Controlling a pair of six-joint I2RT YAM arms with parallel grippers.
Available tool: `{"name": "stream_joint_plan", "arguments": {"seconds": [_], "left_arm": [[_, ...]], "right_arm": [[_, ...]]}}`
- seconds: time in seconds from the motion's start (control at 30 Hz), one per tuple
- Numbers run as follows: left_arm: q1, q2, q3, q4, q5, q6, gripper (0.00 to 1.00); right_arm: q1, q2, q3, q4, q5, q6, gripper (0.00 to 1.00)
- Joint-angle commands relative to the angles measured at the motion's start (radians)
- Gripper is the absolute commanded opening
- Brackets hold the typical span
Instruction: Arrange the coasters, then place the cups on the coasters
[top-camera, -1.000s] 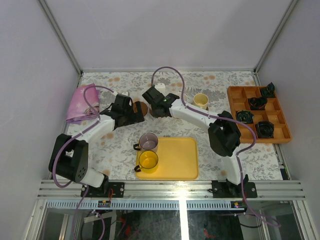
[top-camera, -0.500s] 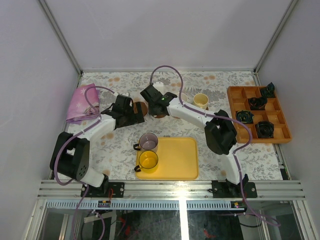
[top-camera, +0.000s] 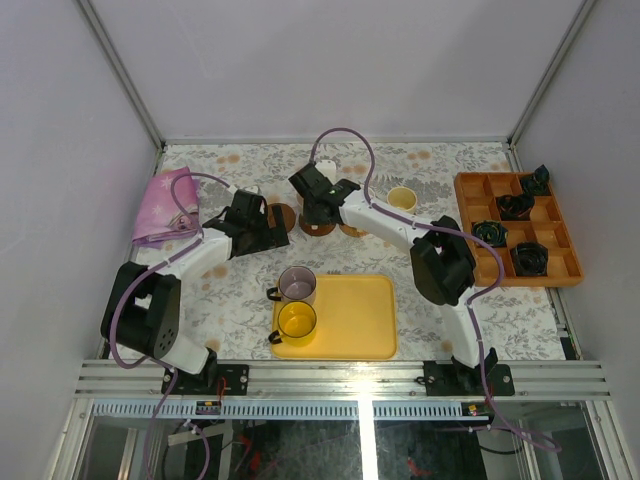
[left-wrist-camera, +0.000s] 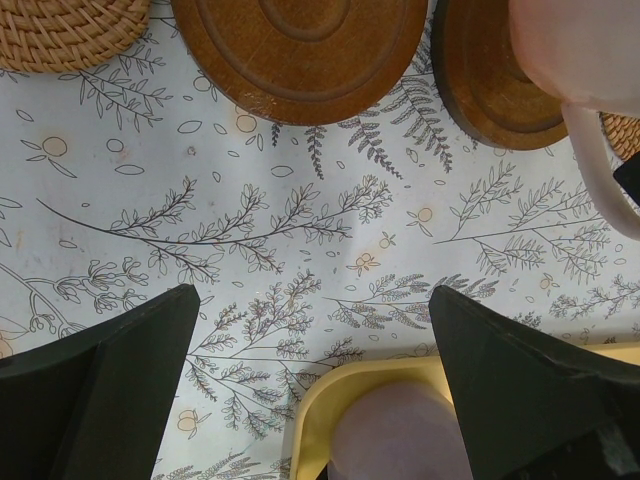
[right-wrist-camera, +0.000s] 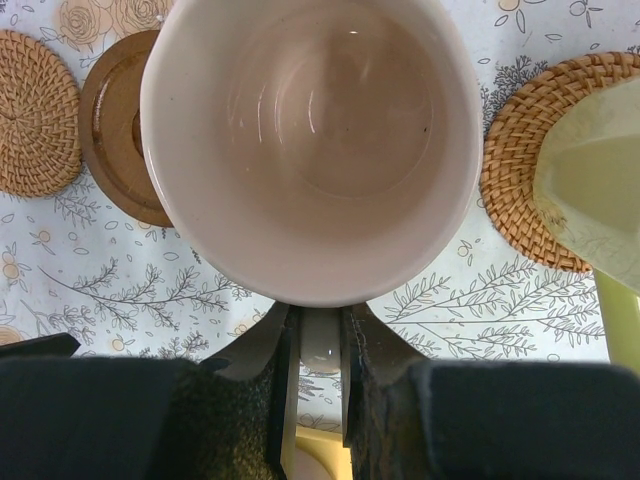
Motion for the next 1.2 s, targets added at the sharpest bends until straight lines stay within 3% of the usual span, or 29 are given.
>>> {"name": "stream_joint_plan", "arguments": {"seconds": [0.0,0.97,1.03,1.17], "left_arm": [[-0.005,0.011,0.006,-0.005,0.005,0.017,1.0],[-0.004,0.016,-0.005,0.001,0.008,0.01,1.0],[-0.004,0.016,-0.004,0.002,0.009,0.01,1.0],[-0.005,0.019,-0.007,0.004,0.011,0.007,1.0]], "right_arm": [[-0.005,-0.008,0.019,0.081,0.004,0.028,0.0],[-0.017,-0.023,-0.043,0.087,-0.015,0.056,0.0],[-0.017,-0.026,-0.045,0.086,-0.018,0.058,0.03],[-0.017,-0.044,-0.067,0.102,-0.015,0.063,0.21]]}}
